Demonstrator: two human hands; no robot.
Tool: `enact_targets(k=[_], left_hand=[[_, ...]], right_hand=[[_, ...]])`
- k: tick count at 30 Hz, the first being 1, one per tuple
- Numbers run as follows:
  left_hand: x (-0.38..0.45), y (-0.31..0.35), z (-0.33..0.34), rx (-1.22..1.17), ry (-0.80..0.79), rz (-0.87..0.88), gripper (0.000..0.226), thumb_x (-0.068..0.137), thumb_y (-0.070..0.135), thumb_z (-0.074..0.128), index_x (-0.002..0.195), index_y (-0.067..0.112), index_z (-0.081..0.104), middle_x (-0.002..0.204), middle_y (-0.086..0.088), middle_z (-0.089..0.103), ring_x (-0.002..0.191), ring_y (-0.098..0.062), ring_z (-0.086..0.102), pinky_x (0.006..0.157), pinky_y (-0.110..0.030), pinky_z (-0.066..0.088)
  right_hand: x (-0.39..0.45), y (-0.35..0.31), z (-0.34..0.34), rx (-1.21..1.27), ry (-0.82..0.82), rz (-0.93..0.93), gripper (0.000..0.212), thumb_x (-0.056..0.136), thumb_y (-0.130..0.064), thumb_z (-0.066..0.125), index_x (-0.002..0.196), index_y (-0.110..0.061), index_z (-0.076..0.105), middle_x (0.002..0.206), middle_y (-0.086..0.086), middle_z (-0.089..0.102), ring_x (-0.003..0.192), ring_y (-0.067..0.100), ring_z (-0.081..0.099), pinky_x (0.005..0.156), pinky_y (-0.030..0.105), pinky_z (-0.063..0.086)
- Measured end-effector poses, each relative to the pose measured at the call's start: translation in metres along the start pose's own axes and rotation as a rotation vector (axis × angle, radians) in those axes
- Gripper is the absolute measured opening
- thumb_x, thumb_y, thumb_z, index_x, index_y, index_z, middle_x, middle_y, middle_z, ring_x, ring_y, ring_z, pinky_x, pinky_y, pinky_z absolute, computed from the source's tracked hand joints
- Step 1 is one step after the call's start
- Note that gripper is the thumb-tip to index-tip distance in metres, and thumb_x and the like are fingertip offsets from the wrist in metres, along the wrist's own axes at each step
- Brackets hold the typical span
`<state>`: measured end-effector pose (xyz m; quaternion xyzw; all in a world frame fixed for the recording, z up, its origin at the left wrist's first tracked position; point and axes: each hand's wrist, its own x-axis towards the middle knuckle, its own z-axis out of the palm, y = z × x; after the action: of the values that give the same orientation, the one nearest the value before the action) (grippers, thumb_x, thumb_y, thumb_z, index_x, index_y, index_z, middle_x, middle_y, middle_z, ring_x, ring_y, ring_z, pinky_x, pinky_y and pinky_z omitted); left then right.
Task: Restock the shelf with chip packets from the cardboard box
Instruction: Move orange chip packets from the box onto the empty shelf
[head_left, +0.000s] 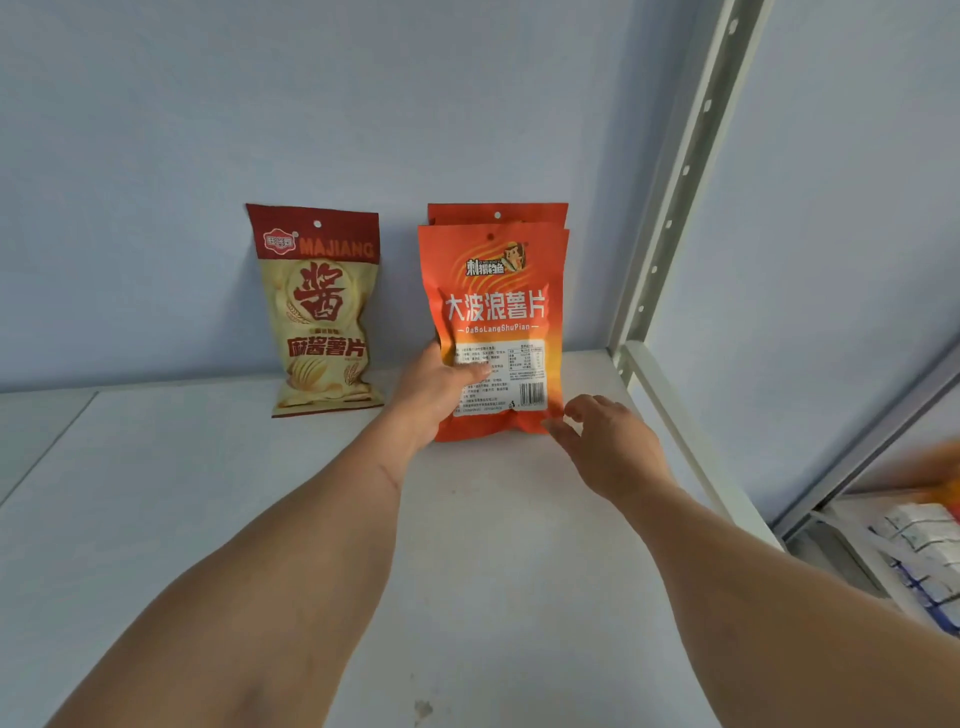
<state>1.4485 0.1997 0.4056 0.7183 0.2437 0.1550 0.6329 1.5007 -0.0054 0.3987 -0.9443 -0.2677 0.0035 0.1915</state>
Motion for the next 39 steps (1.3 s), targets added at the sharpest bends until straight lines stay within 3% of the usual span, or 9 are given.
enact_targets(k=[6,14,17,20,22,25,27,30,39], left_hand=[[0.017,-0.009,0.002,0.092,0.07,0.052,0.017,0.089,0.018,0.076,0.093,0.031,0.065,0.098,0.013,0.074,0.095,-0.014,0.07,0.092,-0.04,0.056],[0.03,-0.018,0.002,0.132,0.112,0.096,0.023,0.087,0.025,0.077,0.105,0.029,0.064,0.104,0.01,0.073,0.093,-0.01,0.069,0.082,-0.031,0.055],[0.023,-0.02,-0.004,0.076,0.139,0.083,0.038,0.082,0.03,0.082,0.112,0.027,0.059,0.107,0.01,0.073,0.098,-0.013,0.07,0.081,-0.033,0.058],[0.004,-0.018,-0.013,0.056,0.205,0.046,0.064,0.086,0.036,0.078,0.139,0.019,0.046,0.119,0.007,0.067,0.108,-0.015,0.066,0.084,-0.032,0.056],[-0.013,-0.018,-0.025,0.217,0.294,0.026,0.066,0.093,0.042,0.068,0.147,0.012,0.043,0.127,-0.004,0.065,0.116,-0.023,0.063,0.092,-0.037,0.051],[-0.056,-0.023,-0.05,0.667,0.348,0.143,0.033,0.1,0.037,0.056,0.122,0.013,0.063,0.116,-0.004,0.068,0.103,-0.023,0.063,0.077,-0.031,0.043],[-0.097,-0.028,-0.07,1.03,0.318,0.237,0.028,0.102,0.034,0.049,0.115,0.015,0.065,0.113,-0.002,0.068,0.098,-0.022,0.063,0.074,-0.033,0.045],[-0.166,-0.036,-0.098,1.423,0.247,0.296,0.035,0.106,0.032,0.036,0.126,0.017,0.061,0.121,-0.003,0.064,0.106,-0.024,0.061,0.082,-0.038,0.05],[-0.394,-0.088,-0.184,1.714,0.327,0.042,0.029,0.106,0.025,0.036,0.12,0.017,0.061,0.113,-0.001,0.062,0.1,-0.023,0.06,0.07,-0.033,0.037]], right_hand=[[0.015,-0.006,0.007,-0.008,-0.038,0.058,0.042,0.096,-0.06,0.051,0.109,-0.022,0.062,0.103,-0.003,0.064,0.088,0.018,0.057,0.066,0.03,0.044],[0.024,-0.008,0.018,-0.041,0.009,0.088,0.041,0.096,-0.059,0.051,0.103,-0.021,0.062,0.102,-0.002,0.062,0.102,0.021,0.056,0.071,0.032,0.042],[0.018,-0.008,0.018,-0.05,-0.006,0.092,0.04,0.097,-0.058,0.05,0.105,-0.02,0.06,0.106,0.0,0.063,0.104,0.023,0.057,0.073,0.033,0.044],[0.005,-0.013,0.016,-0.104,-0.025,0.099,0.044,0.099,-0.058,0.045,0.117,-0.02,0.061,0.114,0.001,0.063,0.11,0.025,0.057,0.076,0.034,0.044],[-0.005,-0.02,0.015,-0.137,-0.024,0.108,0.044,0.1,-0.056,0.043,0.12,-0.021,0.06,0.115,0.002,0.064,0.11,0.026,0.058,0.075,0.034,0.045],[-0.025,-0.039,0.012,-0.211,0.012,0.064,0.04,0.102,-0.049,0.042,0.124,-0.02,0.059,0.113,0.004,0.065,0.102,0.026,0.06,0.071,0.032,0.044],[-0.046,-0.058,0.011,-0.262,0.011,-0.036,0.041,0.103,-0.046,0.041,0.131,-0.021,0.056,0.12,0.003,0.064,0.104,0.025,0.061,0.077,0.035,0.048],[-0.085,-0.092,0.015,-0.279,-0.03,-0.287,0.038,0.104,-0.041,0.041,0.13,-0.019,0.057,0.129,0.003,0.061,0.117,0.025,0.057,0.093,0.037,0.048],[-0.244,-0.198,0.062,-0.282,-0.12,-0.869,0.033,0.106,-0.032,0.032,0.122,-0.018,0.058,0.12,0.002,0.061,0.111,0.024,0.055,0.093,0.036,0.043]])
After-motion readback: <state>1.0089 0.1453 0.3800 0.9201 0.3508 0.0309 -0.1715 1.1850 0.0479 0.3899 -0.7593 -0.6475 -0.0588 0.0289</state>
